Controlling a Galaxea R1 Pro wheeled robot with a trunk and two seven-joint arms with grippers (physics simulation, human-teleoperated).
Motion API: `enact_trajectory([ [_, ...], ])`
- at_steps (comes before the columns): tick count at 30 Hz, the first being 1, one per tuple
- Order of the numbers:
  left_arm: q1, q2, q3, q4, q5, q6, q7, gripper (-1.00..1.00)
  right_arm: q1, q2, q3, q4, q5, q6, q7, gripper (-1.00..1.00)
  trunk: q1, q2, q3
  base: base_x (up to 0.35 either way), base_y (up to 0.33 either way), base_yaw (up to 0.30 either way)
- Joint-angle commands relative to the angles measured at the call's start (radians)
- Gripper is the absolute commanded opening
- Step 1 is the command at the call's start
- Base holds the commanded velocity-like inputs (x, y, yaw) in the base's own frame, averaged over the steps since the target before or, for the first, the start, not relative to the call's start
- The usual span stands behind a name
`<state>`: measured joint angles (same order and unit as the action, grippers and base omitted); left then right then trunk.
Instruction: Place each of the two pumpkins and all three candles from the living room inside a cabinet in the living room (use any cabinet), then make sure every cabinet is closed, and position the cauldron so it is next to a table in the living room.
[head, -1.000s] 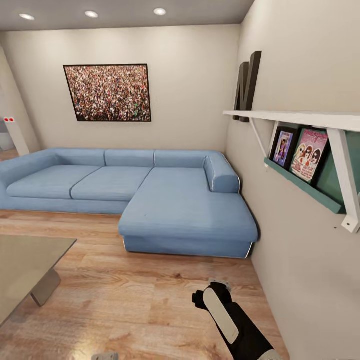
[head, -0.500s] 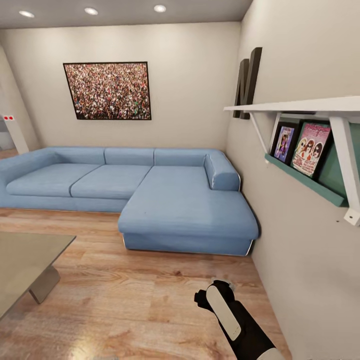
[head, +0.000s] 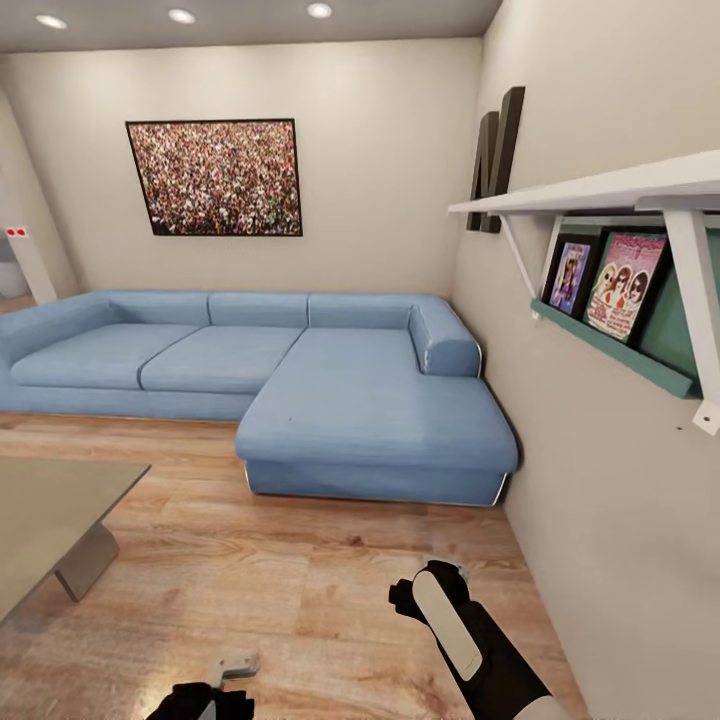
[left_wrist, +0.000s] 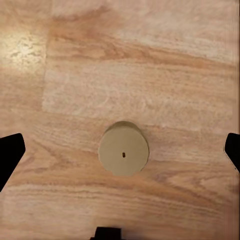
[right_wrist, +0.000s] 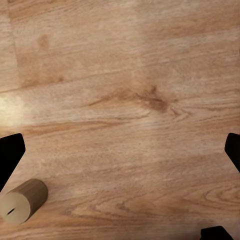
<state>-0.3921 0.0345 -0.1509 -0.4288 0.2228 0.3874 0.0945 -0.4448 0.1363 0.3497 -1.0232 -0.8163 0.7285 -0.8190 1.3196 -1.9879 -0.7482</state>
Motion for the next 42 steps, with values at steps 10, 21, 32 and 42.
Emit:
enact_trajectory([
  [10, -0.001, -0.001, 0.001, -0.019, 0.000, -0.028, 0.001, 1.00, 0.001, -0.001, 0.001, -0.003, -0.001, -0.004, 0.001, 1.00, 0.038, -0.070, -0.031, 0.000, 0.000, 0.000],
  [21, -0.001, -0.010, 0.002, -0.019, 0.000, -0.038, 0.002, 1.00, 0.072, -0.014, 0.007, -0.395, -0.086, 0.105, 0.011, 1.00, 0.081, -0.147, -0.066, 0.000, 0.000, 0.000],
  [32, -0.001, -0.016, 0.000, -0.018, -0.003, -0.041, 0.002, 1.00, 0.136, -0.018, 0.023, -0.542, -0.171, 0.159, 0.126, 1.00, 0.123, -0.224, -0.100, 0.000, 0.000, 0.000],
  [42, -0.001, -0.024, -0.004, -0.018, -0.006, -0.042, 0.002, 1.00, 0.153, -0.027, 0.018, -0.535, -0.166, 0.150, 0.367, 1.00, 0.161, -0.294, -0.132, 0.000, 0.000, 0.000],
])
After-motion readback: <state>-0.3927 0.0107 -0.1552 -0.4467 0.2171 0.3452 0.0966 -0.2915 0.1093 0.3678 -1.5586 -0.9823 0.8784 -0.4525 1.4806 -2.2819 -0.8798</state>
